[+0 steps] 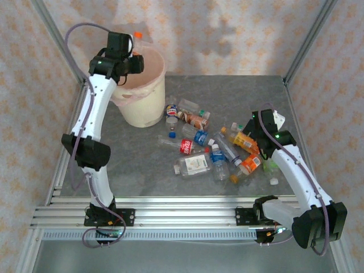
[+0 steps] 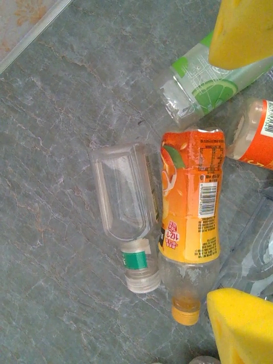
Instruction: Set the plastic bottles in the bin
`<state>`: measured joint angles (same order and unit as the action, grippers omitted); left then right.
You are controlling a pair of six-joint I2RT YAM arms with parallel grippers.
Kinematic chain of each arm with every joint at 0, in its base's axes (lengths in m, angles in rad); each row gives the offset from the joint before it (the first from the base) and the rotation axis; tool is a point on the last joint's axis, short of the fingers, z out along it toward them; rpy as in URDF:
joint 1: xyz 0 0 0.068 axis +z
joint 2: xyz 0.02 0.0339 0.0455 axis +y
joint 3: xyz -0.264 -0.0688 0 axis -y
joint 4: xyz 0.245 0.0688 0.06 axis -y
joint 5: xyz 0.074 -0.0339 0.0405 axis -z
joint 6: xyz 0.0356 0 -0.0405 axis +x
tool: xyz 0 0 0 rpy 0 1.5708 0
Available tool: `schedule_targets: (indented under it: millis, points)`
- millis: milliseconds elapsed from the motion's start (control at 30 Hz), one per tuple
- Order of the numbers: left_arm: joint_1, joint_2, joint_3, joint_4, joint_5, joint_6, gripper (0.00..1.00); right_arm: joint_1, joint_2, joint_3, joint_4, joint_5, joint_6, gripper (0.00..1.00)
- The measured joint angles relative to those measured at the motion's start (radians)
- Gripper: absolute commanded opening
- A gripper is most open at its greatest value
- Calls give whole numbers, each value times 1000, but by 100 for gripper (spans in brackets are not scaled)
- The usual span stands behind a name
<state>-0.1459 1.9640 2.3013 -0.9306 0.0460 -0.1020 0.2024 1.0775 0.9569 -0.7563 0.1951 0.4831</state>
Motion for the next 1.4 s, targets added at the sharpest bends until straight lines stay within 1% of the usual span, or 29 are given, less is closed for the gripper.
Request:
schedule_targets:
  millis: [200, 467, 667, 767, 867, 1067, 1200, 1267, 1400]
  points:
    - [5, 85, 2, -45, -8, 32, 21, 0, 21, 14, 0, 0, 0, 99]
    - [31, 149, 18, -89, -28, 79, 24, 0, 64, 34, -2, -2, 0, 99]
    - [39, 215, 33, -137, -41, 117, 31, 0, 64, 40, -5, -4, 4, 99]
    - [39, 247, 40, -164, -61, 132, 37, 0, 64, 40, -9, -4, 4, 99]
    - [39, 261, 40, -188, -87, 141, 45, 0, 64, 40, -21, -4, 4, 99]
    - [39, 264, 43, -202, -124, 157, 66, 0, 64, 40, -56, -4, 4, 99]
    - [39, 265, 63, -206, -134, 157, 75, 0, 64, 40, -83, -4, 3, 99]
    - [39, 267, 86, -207, -134, 155, 82, 0, 64, 40, -96, -4, 3, 99]
    - [39, 269, 138, -207, -136, 146, 90, 0, 64, 40, -118, -4, -3, 99]
